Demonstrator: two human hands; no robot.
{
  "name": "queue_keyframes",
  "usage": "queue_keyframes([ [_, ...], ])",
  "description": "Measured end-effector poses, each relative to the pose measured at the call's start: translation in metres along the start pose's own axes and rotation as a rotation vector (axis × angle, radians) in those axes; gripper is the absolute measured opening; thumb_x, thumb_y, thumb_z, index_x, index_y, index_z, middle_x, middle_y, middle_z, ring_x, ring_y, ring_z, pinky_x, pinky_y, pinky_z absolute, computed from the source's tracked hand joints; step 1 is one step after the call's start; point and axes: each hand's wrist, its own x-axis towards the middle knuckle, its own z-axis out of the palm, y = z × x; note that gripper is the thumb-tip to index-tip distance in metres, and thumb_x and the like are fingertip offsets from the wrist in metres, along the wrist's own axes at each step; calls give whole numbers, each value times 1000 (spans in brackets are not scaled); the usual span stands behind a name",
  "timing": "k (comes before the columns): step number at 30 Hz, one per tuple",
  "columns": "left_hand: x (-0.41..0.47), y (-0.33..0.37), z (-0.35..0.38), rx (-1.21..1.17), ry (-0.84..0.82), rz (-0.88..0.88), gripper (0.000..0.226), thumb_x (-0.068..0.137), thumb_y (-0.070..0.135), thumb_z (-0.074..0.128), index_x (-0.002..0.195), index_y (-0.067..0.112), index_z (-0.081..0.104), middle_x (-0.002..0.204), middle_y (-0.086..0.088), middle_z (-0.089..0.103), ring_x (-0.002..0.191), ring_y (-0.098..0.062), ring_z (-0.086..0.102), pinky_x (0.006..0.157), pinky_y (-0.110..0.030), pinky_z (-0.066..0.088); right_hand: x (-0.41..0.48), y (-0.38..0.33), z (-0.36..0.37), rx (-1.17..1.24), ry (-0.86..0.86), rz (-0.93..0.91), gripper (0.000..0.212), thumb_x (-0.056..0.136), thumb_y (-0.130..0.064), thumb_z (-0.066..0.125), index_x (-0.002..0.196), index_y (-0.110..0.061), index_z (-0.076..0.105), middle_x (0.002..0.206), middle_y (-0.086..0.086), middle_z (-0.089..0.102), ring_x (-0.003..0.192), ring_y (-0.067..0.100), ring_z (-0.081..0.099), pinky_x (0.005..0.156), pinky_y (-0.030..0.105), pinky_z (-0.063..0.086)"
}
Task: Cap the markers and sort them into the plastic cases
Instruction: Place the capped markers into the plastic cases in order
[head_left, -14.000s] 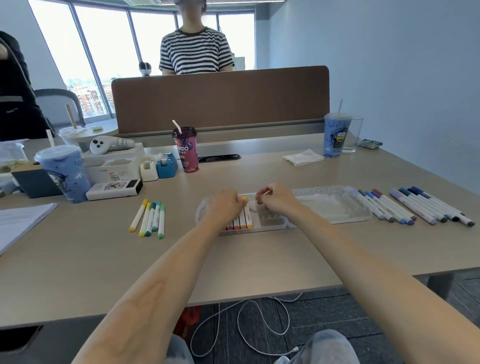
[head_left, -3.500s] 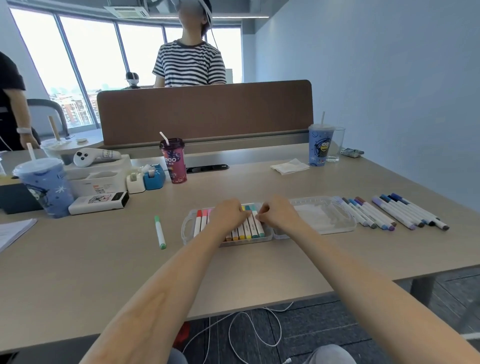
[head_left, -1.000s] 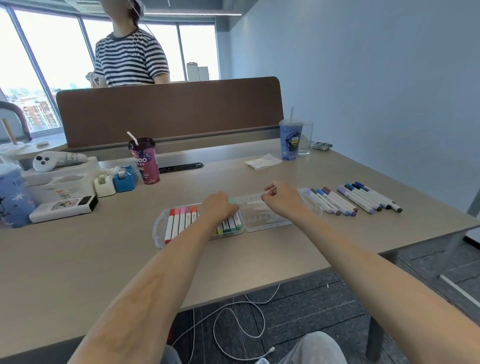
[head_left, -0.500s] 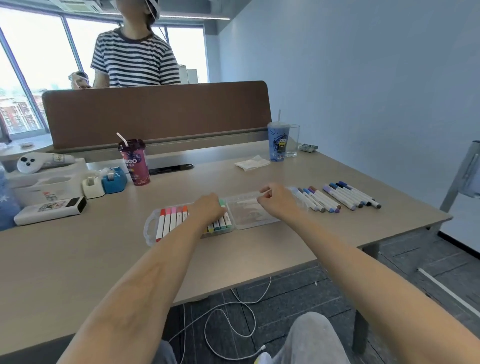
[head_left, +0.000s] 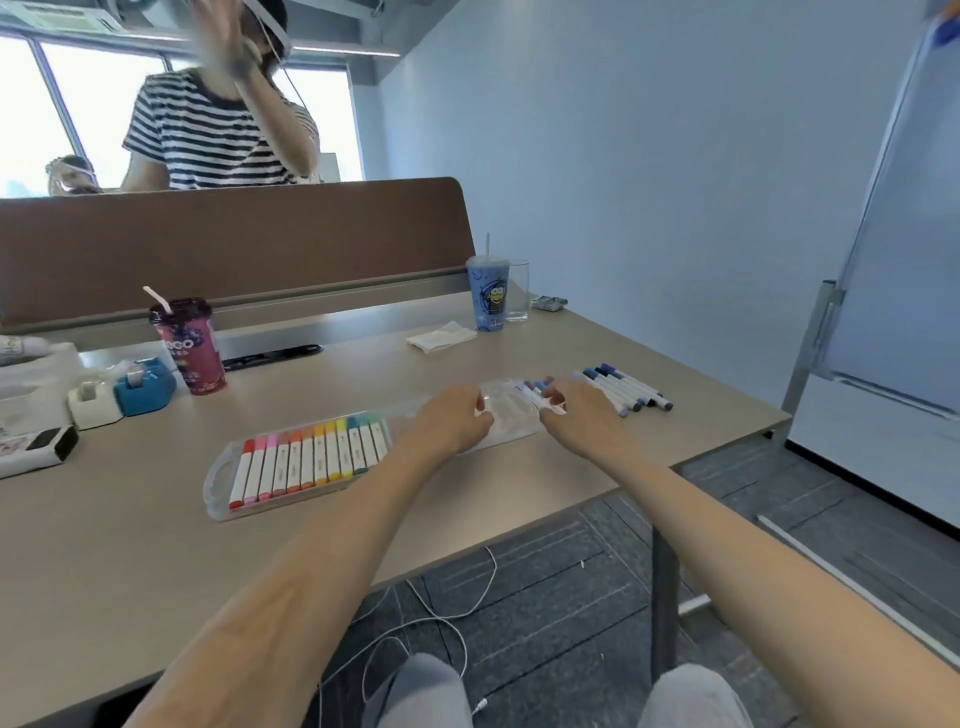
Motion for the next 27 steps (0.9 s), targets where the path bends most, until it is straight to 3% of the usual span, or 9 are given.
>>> queue_keyframes([
  [3, 18, 16, 13, -33, -13, 24, 28, 93, 33, 49, 113, 17, 59, 123, -8, 59, 109, -24, 54, 91, -33, 43, 7, 25, -3, -12, -3, 35, 22, 88, -24, 55, 102, -11, 66, 122, 9, 62, 111, 27, 57, 80, 34, 47],
  [5, 33, 28, 20, -47, -3, 33, 28, 94, 31, 47, 115, 17, 60, 123, -7, 60, 110, -24, 54, 93, -34, 44, 14, 42, -5, 0, 20, 57, 25, 85, -24, 56, 106, -14, 66, 131, 6, 59, 109, 24, 57, 80, 32, 47],
  [9, 69, 49, 33, -75, 0, 59, 23, 92, 27, 49, 110, 20, 60, 118, -7, 62, 105, -24, 54, 89, -33, 45, 34, 73, -5, 46, 49, 90, 29, 87, -23, 54, 112, -17, 66, 115, 1, 66, 101, 18, 59, 74, 28, 42],
  [17, 106, 77, 47, -85, -50, 53, 19, 94, 23, 48, 106, 14, 61, 110, -5, 63, 97, -22, 56, 74, -28, 41, 61, 117, -19, 19, 36, 171, 29, 91, -26, 53, 118, -22, 63, 116, -2, 64, 100, 16, 57, 77, 27, 42],
  [27, 132, 105, 65, -145, -112, 89, 22, 93, 23, 49, 110, 15, 61, 113, -7, 63, 103, -23, 56, 91, -36, 48, 85, 147, -43, -137, -32, 215, 22, 91, -22, 53, 110, -21, 66, 114, 0, 64, 100, 17, 57, 73, 27, 42],
])
